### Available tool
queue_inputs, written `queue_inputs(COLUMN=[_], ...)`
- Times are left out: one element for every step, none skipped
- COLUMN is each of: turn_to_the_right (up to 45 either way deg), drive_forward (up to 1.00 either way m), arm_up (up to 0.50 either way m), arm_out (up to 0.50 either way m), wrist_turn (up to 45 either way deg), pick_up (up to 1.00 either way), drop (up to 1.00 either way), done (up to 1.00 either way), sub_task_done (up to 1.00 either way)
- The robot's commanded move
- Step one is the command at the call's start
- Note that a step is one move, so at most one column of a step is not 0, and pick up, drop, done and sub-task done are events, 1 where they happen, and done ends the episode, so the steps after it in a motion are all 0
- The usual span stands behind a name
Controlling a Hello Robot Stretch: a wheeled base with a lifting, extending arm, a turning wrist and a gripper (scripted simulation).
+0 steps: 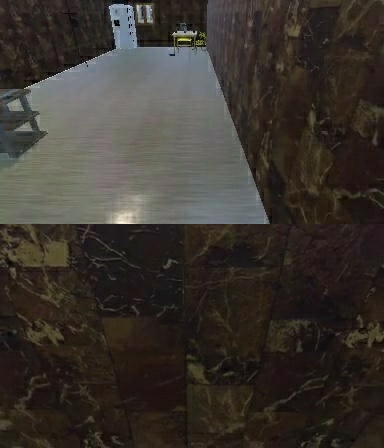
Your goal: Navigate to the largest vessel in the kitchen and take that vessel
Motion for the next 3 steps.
queue_inputs(turn_to_the_right=[0.0,0.0,0.0], drive_forward=[1.0,1.0,1.0], arm_up=[0.0,0.0,0.0], arm_out=[0.0,0.0,0.0], wrist_turn=[0.0,0.0,0.0], pick_up=[0.0,0.0,0.0], drop=[0.0,0.0,0.0], done=[0.0,0.0,0.0], sub_task_done=[0.0,0.0,0.0])
